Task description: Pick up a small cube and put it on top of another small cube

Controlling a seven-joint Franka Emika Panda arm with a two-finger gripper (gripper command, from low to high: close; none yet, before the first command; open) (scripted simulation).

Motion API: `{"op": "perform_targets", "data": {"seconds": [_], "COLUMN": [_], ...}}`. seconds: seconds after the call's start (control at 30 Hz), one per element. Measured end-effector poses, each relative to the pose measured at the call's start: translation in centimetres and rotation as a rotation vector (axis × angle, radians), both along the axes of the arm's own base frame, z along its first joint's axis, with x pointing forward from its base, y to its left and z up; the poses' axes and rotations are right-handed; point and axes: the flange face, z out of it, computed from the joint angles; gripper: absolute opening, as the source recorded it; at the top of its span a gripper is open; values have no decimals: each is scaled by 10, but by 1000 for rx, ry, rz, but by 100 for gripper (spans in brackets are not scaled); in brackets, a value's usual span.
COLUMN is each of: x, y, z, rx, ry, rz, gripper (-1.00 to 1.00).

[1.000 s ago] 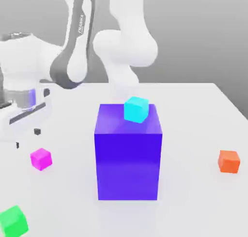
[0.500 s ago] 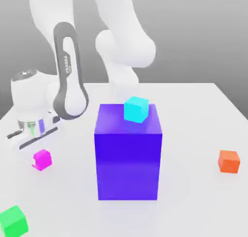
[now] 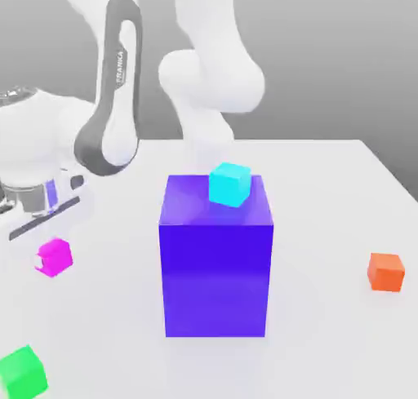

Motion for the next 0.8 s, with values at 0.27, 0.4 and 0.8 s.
{"op": "perform_targets", "data": {"seconds": [0.27,0.4,0.8], "x": [114,147,149], "y": [10,14,14], "z": [28,17,24], "rx": [-2,-7,-7], "ry": [-16,-34,-34], "rz": [95,110,111], "gripper": [-100,-100,100]}}
